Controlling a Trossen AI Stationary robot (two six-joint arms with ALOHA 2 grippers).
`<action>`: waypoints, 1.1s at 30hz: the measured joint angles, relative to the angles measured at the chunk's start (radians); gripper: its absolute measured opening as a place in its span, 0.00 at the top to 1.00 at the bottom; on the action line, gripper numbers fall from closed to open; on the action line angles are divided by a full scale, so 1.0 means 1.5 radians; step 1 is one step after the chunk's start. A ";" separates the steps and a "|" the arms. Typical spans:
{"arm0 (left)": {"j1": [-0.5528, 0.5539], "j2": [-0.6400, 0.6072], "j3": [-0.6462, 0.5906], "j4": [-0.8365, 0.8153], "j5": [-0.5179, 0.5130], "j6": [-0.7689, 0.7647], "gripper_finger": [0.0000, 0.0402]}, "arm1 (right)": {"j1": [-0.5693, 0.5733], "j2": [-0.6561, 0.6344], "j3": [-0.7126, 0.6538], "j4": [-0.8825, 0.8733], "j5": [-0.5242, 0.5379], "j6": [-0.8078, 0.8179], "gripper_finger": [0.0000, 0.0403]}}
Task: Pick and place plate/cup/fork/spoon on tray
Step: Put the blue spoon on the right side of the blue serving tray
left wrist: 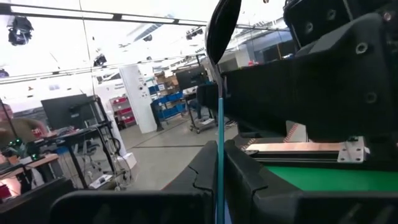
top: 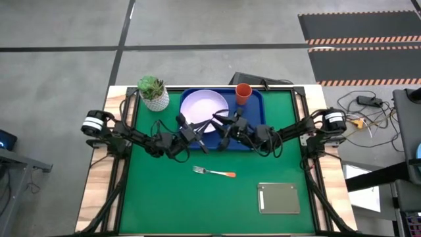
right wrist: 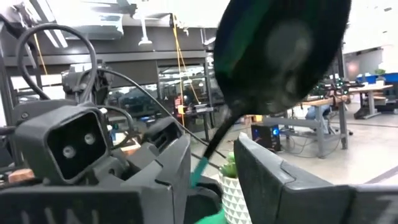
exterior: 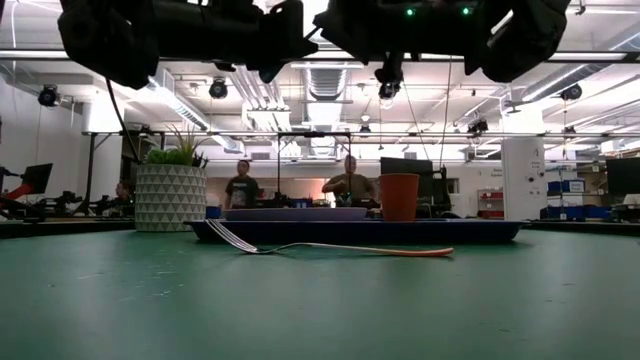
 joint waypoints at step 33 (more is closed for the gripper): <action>0.005 0.011 -0.010 -0.027 -0.013 -0.019 1.00 | 0.000 -0.030 0.041 -0.180 -0.003 0.030 0.98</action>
